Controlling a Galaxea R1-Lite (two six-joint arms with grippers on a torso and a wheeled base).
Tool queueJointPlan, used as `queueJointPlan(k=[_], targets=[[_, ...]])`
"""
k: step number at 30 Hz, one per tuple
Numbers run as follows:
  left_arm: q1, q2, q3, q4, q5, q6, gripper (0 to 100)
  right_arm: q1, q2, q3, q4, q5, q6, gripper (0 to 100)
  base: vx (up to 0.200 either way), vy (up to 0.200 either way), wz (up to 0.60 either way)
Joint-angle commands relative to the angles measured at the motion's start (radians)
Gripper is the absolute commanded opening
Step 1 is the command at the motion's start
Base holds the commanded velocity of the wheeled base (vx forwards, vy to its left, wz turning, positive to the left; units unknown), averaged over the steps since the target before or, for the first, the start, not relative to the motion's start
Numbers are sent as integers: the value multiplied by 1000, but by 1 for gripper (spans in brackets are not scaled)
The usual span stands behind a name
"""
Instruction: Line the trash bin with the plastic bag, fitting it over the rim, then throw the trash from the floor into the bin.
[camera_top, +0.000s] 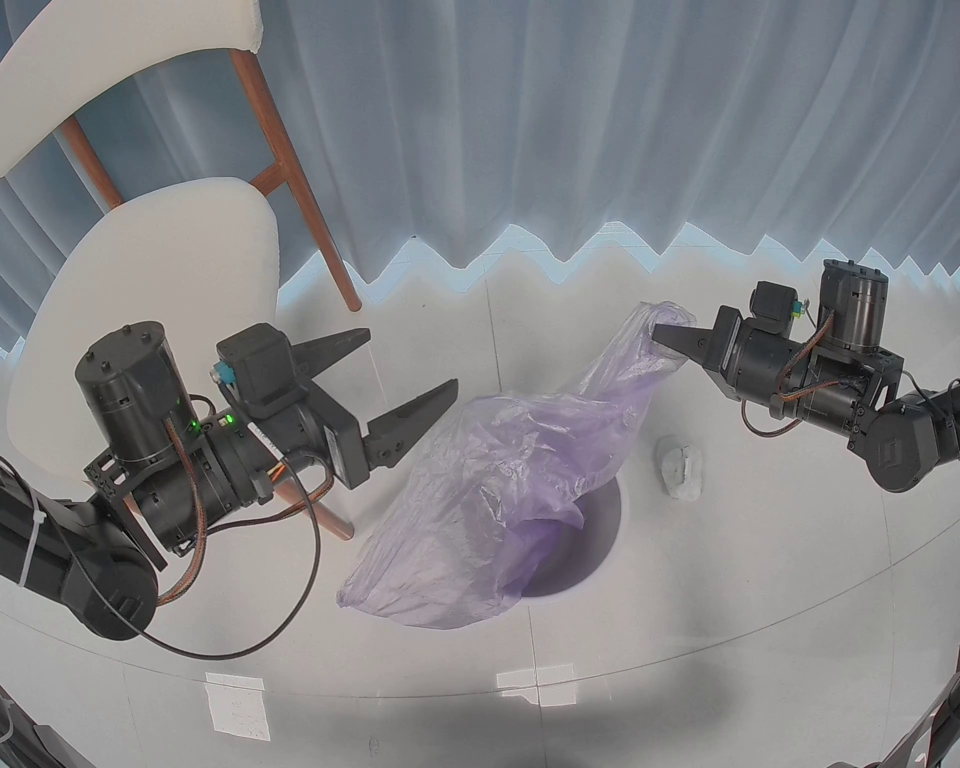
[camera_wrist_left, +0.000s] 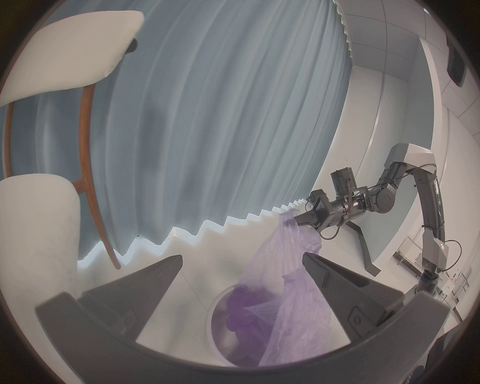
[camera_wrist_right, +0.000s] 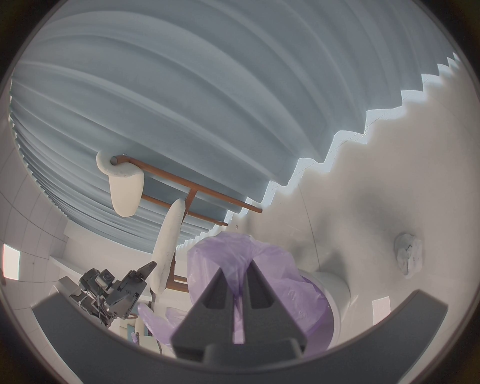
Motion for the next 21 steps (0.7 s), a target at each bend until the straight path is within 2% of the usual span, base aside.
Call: queueJointPlan(k=[1, 12, 18, 21], targets=[[33, -25, 32, 24, -35, 4, 100, 0, -3, 1, -2, 1, 0, 0, 0, 0, 0], [42, -5, 69, 47, -43, 21, 100, 2, -1, 2, -2, -1, 0, 0, 0, 0, 0], [18, -4, 83, 48, -44, 21, 100, 2, 3, 4, 0, -1, -23, 0, 0, 0, 0], [-21, 10, 99, 48, -44, 21, 100, 3, 5, 10, -2, -1, -34, 0, 0, 0, 0]])
